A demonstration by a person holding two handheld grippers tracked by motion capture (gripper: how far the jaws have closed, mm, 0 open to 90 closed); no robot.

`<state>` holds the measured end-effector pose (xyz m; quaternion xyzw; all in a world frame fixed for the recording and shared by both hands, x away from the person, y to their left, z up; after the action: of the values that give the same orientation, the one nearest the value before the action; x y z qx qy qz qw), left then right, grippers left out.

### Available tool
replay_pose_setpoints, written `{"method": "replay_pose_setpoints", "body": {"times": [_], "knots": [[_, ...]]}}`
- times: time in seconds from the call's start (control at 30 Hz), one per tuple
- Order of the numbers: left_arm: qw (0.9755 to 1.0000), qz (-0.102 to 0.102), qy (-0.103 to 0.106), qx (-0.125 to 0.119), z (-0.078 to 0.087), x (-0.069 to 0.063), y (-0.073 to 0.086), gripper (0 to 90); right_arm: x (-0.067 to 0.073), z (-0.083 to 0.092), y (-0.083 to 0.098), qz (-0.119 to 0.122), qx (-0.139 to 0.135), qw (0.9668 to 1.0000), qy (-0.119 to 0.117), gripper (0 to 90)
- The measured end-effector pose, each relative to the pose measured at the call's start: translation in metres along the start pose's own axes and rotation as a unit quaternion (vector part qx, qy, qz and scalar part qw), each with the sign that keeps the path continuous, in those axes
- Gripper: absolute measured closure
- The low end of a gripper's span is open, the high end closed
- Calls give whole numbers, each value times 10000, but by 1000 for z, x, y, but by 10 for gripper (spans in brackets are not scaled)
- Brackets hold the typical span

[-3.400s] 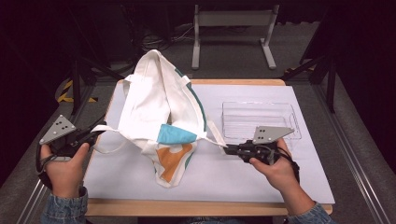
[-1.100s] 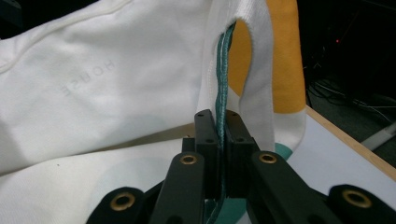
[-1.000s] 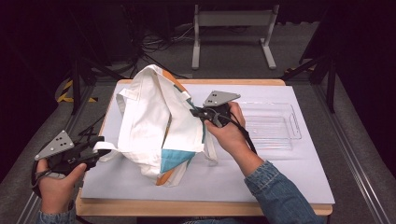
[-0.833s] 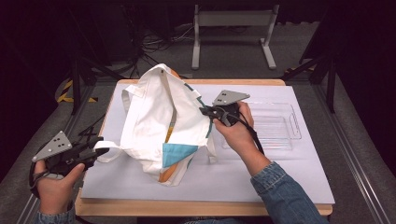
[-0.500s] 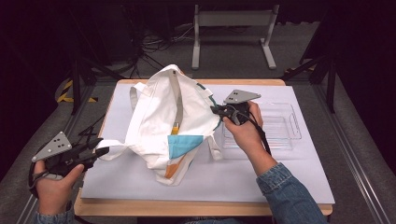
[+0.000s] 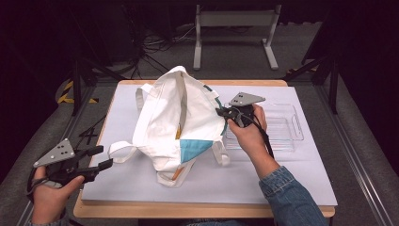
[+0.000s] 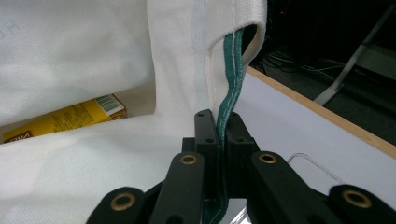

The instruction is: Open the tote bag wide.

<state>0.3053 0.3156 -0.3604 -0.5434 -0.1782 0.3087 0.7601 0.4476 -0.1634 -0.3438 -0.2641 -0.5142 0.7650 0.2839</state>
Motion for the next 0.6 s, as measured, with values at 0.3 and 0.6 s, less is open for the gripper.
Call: {"method": "replay_pose_setpoints", "body": {"times": [0.3, 0.6], "knots": [[9971, 275, 24, -713, 20, -3, -30, 378, 9, 1, -5, 112, -47, 9999, -81, 863], [9973, 70, -289, -666, -30, 3, -62, 328, 11, 0, -8, 145, -82, 9997, -152, 863]]}}
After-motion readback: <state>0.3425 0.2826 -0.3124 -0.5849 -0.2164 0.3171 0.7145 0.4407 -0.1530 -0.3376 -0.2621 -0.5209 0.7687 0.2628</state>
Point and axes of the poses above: each handheld gripper's, and its own axes: z roughly backward along the jaws, y roughly out of its underside, x roughly to its left, the point moved 1 cm from there along -z, roughly forward along the jaws, and after that the axes turned 8 degrees about -x, right-handed, at the moved point
